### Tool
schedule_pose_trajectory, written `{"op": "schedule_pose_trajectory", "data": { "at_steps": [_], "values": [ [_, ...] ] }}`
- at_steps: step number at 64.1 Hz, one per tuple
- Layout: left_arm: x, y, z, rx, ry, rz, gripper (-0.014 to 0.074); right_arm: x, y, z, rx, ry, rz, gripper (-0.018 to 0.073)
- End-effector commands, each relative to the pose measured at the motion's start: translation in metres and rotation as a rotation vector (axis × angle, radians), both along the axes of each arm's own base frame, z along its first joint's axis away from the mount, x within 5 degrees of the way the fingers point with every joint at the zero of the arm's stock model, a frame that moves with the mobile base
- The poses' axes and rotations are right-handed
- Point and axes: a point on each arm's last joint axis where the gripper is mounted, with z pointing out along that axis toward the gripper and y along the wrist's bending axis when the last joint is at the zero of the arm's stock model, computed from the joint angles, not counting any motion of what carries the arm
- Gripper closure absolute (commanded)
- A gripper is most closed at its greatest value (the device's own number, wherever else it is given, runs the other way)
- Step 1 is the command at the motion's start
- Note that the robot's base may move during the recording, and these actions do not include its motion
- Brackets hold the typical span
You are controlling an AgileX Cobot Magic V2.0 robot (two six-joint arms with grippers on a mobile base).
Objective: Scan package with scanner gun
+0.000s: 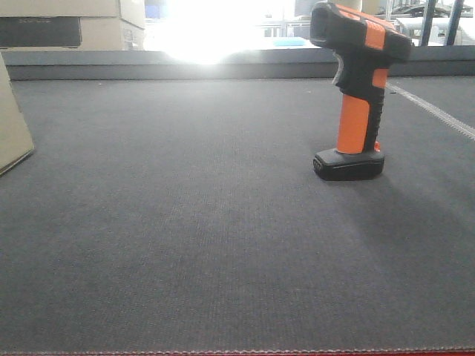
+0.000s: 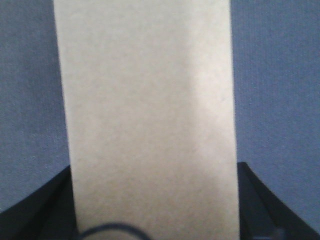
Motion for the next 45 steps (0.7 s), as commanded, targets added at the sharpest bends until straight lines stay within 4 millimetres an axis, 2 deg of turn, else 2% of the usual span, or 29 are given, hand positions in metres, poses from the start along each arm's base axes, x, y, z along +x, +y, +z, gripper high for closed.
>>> {"op": "schedule_pose_trajectory", "data": {
  "at_steps": [1, 11, 22, 31, 45],
  "values": [
    [-0.005, -0.005, 0.014, -0.06, -0.034, 0.007, 0.0708, 0.0, 0.0, 0.003, -0.003, -0.017, 0.0, -0.0001],
    [-0.019, -0.018, 0.043, -0.179, -0.132, 0.006, 0.0708, 0.0, 0.0, 0.001, -0.006, 0.013, 0.002, -0.0001],
    [-0.033, -0.038, 0.071, -0.391, -0.228, 0.002, 0.0708, -0.001, 0.008, -0.006, -0.016, 0.08, 0.077, -0.0001],
    [-0.033, -0.049, 0.078, -0.524, -0.249, -0.001, 0.0708, -0.002, 0.017, -0.018, -0.028, 0.127, 0.159, -0.0001],
    [-0.033, -0.055, 0.078, -0.536, -0.245, -0.018, 0.0708, 0.011, 0.031, -0.046, -0.035, 0.134, 0.24, -0.0001]
  ]
}}
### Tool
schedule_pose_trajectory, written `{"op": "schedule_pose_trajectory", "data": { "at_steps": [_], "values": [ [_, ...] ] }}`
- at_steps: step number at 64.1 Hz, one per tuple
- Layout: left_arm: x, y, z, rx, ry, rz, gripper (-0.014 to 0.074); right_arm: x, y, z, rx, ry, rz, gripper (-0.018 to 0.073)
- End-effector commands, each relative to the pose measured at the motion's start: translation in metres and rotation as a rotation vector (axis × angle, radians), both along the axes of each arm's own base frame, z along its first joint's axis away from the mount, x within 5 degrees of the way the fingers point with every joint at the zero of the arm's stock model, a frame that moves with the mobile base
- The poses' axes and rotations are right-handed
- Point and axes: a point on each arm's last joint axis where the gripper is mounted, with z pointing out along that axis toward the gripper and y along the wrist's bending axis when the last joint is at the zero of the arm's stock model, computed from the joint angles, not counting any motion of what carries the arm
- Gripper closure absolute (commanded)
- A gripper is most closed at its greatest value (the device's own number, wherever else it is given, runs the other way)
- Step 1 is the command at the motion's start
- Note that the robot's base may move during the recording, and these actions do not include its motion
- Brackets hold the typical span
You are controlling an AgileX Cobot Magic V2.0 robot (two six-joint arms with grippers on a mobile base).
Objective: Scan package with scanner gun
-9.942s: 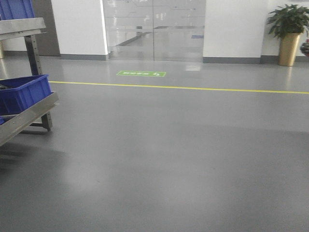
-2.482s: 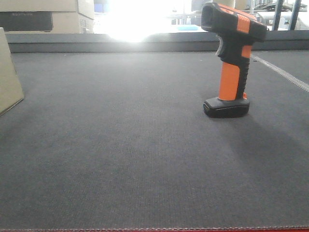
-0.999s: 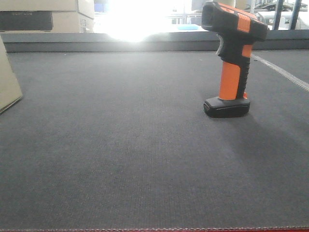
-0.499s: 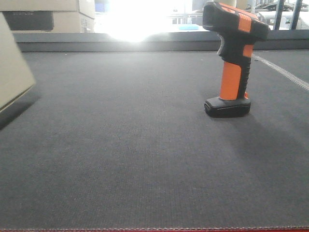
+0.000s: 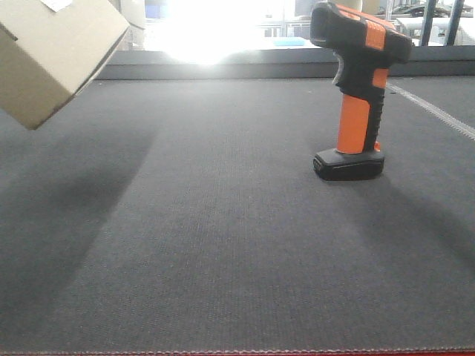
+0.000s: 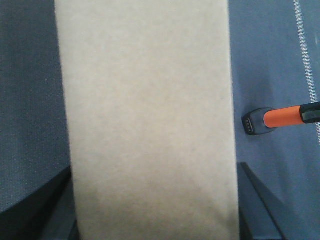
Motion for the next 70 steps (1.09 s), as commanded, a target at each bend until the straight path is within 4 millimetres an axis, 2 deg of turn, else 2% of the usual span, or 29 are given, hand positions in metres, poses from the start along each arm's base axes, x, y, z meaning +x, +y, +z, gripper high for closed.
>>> {"op": "schedule_pose_trajectory", "data": {
  "at_steps": [1, 15, 22, 30, 41, 50, 70],
  "values": [
    [-0.002, -0.008, 0.007, -0.03, -0.023, -0.013, 0.0708, 0.009, 0.005, -0.008, 0.007, -0.037, 0.011, -0.0001],
    [-0.003, -0.023, 0.007, -0.03, -0.022, -0.061, 0.0708, 0.049, 0.017, -0.028, 0.006, -0.033, -0.008, -0.0001],
    [-0.003, -0.029, 0.007, -0.028, -0.021, -0.078, 0.0708, 0.071, 0.021, -0.043, 0.073, 0.005, -0.065, -0.0001],
    [-0.003, -0.03, 0.006, -0.022, -0.021, -0.081, 0.0708, 0.091, 0.022, -0.062, 0.118, 0.041, -0.14, -0.0001],
    [-0.003, -0.03, 0.006, -0.022, -0.021, -0.083, 0.0708, 0.114, 0.026, -0.085, 0.093, 0.013, -0.18, -0.0001],
    [-0.003, -0.03, 0.006, -0.02, -0.02, -0.083, 0.0708, 0.131, 0.028, -0.093, 0.104, 0.009, -0.222, -0.0001],
    [-0.003, -0.029, 0.006, -0.012, -0.02, -0.082, 0.0708, 0.165, 0.039, -0.096, 0.106, -0.001, -0.231, -0.0001]
  ]
}}
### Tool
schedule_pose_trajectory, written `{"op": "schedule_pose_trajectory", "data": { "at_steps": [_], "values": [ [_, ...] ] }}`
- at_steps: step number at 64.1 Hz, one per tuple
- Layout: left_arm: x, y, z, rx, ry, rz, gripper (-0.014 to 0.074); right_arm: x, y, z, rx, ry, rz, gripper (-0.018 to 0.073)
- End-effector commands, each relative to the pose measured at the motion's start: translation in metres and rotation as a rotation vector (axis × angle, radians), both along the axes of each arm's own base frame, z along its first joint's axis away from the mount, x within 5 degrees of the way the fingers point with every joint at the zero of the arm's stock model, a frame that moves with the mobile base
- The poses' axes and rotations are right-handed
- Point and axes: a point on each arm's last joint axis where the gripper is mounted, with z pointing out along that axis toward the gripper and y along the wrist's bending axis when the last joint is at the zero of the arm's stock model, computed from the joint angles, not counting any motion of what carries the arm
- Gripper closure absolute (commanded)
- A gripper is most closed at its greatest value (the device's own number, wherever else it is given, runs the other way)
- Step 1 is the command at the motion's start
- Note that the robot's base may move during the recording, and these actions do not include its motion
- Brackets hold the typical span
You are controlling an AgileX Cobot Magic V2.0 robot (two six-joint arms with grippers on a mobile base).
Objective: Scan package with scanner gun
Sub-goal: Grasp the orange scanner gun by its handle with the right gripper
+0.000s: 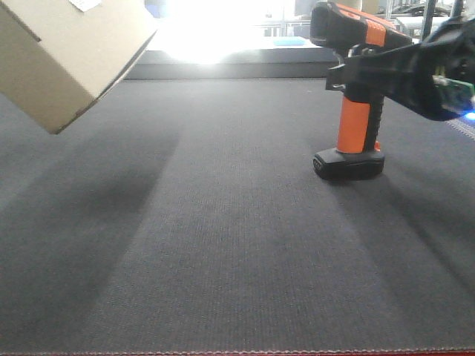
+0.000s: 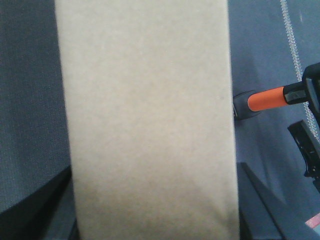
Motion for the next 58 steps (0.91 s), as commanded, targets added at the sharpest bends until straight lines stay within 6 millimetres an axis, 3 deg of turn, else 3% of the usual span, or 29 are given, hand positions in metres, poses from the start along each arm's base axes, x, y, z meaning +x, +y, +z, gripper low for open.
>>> {"op": "schedule_pose_trajectory", "data": {
  "at_steps": [1, 28, 58],
  "values": [
    [-0.003, -0.003, 0.006, -0.012, -0.019, -0.002, 0.0708, 0.009, 0.002, 0.002, 0.014, -0.029, -0.019, -0.0001],
    [-0.003, -0.002, 0.005, 0.005, -0.018, -0.001, 0.0708, 0.036, 0.007, 0.0, 0.052, -0.031, -0.071, -0.0001],
    [-0.003, -0.002, 0.005, 0.005, -0.018, -0.001, 0.0708, 0.038, 0.004, 0.004, 0.084, -0.059, -0.12, 0.0003]
  ]
}}
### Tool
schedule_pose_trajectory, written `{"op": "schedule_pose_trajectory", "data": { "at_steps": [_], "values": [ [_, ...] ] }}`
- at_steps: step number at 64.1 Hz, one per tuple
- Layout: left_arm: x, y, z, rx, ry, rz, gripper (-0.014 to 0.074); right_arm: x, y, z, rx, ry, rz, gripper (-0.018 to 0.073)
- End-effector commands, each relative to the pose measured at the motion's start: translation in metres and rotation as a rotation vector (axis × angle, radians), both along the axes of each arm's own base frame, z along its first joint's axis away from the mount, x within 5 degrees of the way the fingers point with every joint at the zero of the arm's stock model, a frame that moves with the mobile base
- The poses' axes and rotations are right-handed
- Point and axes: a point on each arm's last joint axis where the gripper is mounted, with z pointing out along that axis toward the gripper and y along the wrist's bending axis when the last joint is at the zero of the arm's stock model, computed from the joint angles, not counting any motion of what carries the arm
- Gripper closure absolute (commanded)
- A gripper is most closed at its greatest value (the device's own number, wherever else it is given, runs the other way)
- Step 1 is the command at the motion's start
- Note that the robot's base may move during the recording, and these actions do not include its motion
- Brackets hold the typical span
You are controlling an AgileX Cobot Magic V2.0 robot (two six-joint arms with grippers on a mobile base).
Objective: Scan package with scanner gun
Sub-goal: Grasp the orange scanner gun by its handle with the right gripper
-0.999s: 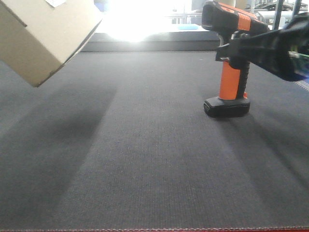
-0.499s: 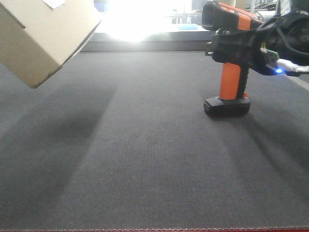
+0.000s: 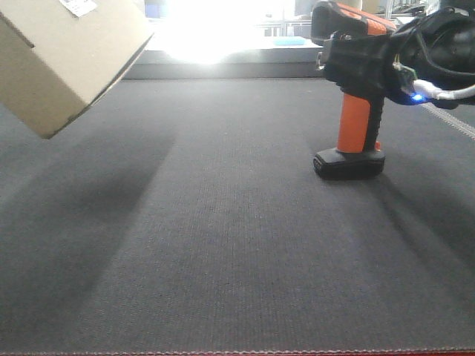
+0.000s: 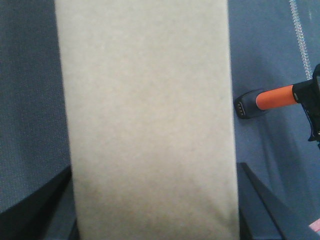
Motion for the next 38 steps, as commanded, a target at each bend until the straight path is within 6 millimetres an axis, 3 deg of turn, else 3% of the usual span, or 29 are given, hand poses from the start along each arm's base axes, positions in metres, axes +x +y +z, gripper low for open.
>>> {"op": "schedule_pose_trajectory", "data": {
  "at_steps": [1, 9, 23, 38],
  "values": [
    [-0.0026, -0.0037, 0.0062, -0.018, -0.02, -0.003, 0.0708, 0.0016, -0.0008, 0.0035, 0.007, -0.033, -0.016, 0.0008],
    [-0.0026, -0.0037, 0.0062, -0.018, -0.02, -0.003, 0.0708, 0.0016, -0.0008, 0.0035, 0.007, -0.033, -0.016, 0.0143],
    [-0.0026, -0.0037, 0.0062, -0.018, -0.02, -0.003, 0.0708, 0.0016, -0.0009, 0.0037, 0.007, -0.036, -0.016, 0.0722],
    [-0.0026, -0.0037, 0.0062, -0.018, -0.02, -0.003, 0.0708, 0.0007, -0.0021, 0.0111, 0.013, -0.078, -0.025, 0.0712]
  ]
}}
